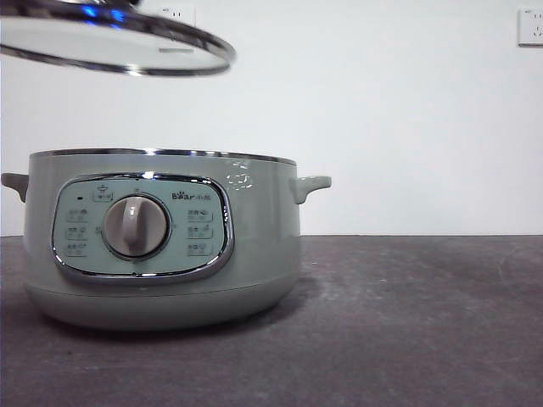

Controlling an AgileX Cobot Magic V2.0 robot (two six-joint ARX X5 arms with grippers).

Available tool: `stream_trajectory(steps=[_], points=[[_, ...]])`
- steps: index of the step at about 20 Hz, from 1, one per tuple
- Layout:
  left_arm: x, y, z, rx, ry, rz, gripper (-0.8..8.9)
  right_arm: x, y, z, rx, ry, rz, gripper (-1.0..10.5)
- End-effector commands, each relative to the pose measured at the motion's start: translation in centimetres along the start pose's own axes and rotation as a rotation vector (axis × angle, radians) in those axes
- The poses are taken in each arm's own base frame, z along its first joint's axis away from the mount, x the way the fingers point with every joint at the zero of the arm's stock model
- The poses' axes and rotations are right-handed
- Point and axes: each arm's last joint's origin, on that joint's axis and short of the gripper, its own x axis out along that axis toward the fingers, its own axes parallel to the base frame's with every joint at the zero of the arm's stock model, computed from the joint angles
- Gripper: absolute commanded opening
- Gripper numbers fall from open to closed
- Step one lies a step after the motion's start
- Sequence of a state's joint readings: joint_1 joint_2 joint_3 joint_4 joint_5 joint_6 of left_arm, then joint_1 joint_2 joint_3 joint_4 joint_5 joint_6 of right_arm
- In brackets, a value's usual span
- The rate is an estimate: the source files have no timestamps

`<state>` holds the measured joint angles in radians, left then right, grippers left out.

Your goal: Pick up the egg,open the lid,put the egg in the pot,close the lid

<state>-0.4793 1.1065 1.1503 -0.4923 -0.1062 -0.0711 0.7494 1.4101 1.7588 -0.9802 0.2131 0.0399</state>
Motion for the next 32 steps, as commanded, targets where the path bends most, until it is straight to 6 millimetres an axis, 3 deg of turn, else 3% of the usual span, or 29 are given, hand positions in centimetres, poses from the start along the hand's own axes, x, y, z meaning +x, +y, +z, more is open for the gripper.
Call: stream_trajectory(steps=[1,5,10,18,32], points=[[1.1,-0.5,0.8,-0.021,-0.049,-0.018,-0.09,-1.7,-0.7,-0.2,0.028,-0.029,-0.012,3.4],[3.9,-1.8,0.2,-0.022,-0.008,-0.047,-0.09,-3.5,-1.1,-0.7,0.027,-0.028,-0.015,3.4],[6.0,-3.4,-0.8,-0.008,0.047,-0.01,-0.09,-3.7,-1.4,-1.2,0.019,0.006,-0.118,3.4],[7.6,-3.5,-4.1,-0.062,0.056,-0.014,-0.09,-4.0,-1.5,-1.3,0.02,0.006,-0.118,3.4],[8.8,-3.7,-5.7,-0.102,0.147,-0.058,-0.09,-4.0,-1.5,-1.3,0.026,0.006,-0.117,3.4]])
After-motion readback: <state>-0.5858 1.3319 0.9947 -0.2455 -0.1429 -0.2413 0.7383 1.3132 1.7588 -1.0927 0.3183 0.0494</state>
